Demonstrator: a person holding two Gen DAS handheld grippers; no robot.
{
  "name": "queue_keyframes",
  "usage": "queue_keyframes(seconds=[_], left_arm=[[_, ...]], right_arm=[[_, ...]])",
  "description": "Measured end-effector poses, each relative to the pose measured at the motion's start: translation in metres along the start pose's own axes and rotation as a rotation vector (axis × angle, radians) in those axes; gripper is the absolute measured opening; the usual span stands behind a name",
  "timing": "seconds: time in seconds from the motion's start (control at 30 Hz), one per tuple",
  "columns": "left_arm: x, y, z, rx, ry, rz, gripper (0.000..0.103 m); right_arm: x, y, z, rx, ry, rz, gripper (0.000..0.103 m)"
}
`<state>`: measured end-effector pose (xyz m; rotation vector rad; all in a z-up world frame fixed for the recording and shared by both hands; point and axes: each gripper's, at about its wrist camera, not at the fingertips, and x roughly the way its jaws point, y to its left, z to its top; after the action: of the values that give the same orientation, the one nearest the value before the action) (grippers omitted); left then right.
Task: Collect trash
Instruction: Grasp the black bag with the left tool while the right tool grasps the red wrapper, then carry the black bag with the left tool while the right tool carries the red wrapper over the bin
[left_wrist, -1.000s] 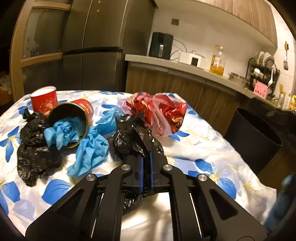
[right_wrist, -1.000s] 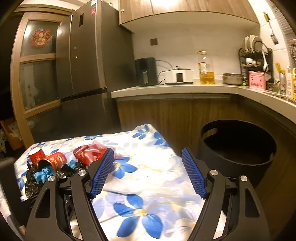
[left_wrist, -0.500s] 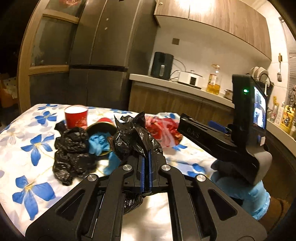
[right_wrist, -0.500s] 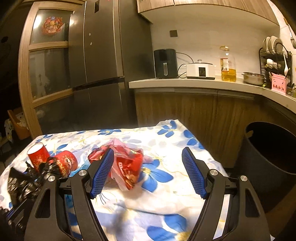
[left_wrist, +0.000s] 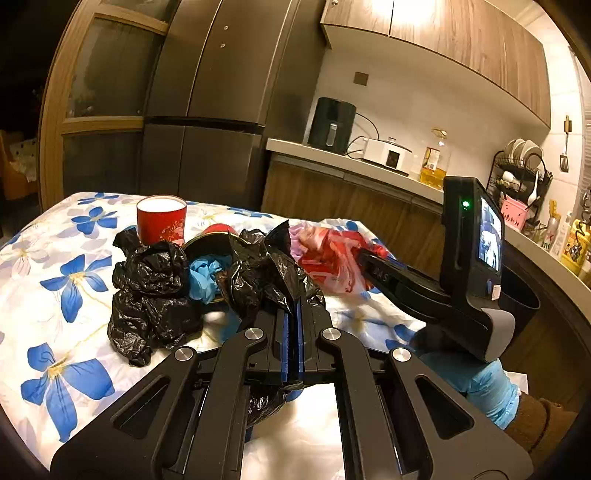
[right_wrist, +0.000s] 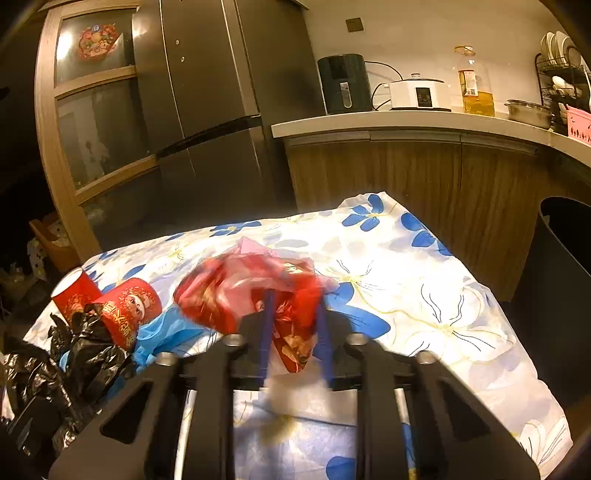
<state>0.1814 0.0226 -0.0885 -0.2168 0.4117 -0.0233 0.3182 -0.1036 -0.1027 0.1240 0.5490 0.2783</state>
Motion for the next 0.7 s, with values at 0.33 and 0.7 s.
queue_keyframes(seconds=[0.33,0.7], left_arm=[[-0.008,-0.014,0.003,0.015,-0.010,0.001,0.002],[-0.016,-0.044,0.006,0.039,-0.007,-0.016,0.002]], right_arm=[[-0.066,-0.009,0.001,-0.025,-0.091,0.006,0.012],[-0.136,-0.035,-0.004,-0.020,-0.156,-0.023,0.012]])
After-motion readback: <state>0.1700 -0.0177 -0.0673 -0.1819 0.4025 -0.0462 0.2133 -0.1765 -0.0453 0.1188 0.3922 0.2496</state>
